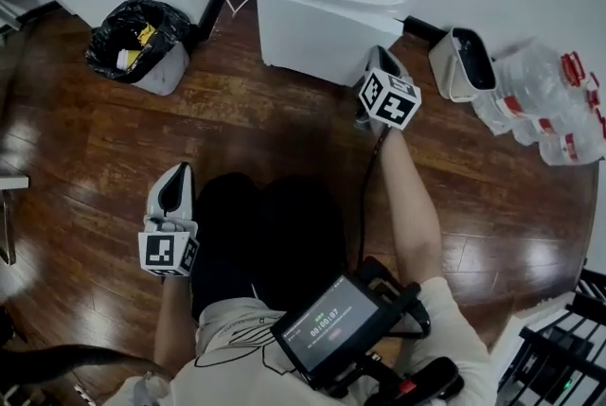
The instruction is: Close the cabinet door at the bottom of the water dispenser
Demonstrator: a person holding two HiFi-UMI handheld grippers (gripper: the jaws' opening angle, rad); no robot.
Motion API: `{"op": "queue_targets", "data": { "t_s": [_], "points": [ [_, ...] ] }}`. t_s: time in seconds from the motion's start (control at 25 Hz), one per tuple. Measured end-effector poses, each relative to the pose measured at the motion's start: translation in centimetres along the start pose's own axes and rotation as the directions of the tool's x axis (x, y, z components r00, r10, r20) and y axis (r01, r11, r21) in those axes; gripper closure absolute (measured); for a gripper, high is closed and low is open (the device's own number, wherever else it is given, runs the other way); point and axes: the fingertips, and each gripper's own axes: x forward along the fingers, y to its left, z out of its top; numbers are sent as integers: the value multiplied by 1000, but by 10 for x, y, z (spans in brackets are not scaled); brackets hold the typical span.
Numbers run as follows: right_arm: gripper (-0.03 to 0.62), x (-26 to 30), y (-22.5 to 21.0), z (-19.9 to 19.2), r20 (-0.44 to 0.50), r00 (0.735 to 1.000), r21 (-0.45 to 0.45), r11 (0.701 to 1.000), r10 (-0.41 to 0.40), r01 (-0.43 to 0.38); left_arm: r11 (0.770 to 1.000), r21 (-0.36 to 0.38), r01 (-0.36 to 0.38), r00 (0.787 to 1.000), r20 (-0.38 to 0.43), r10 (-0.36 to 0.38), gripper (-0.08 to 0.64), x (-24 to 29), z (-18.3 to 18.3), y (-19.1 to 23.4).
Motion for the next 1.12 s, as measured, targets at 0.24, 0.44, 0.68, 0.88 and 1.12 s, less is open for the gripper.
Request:
{"op": "queue_targets", "data": {
  "t_s": [0.24, 0.44, 0.68, 0.88, 1.12],
  "points": [
    [589, 31, -11, 25, -37, 996, -81, 994, 75, -78, 1000, -2, -17, 999, -46, 17, 545, -6, -16, -2],
    [588, -4, 6, 1, -20, 994, -108, 988, 104, -106, 1000, -8, 30, 998, -60, -30, 545, 2, -15, -6],
    [589, -191, -18, -216, -510, 858, 48, 998, 57, -38, 981, 54, 187, 949, -268, -166, 545, -32, -21, -67],
    [591, -438, -18, -176, -568, 823, 200, 969, -6, 145, 963, -76, 260, 906, -324, -270, 541, -78, 60, -125],
    [589, -468, 81, 124, -217, 973, 200, 979, 83, -39, 927, -210, 312, 914, -200, -353, 541, -127, 240, -161]
  ]
}}
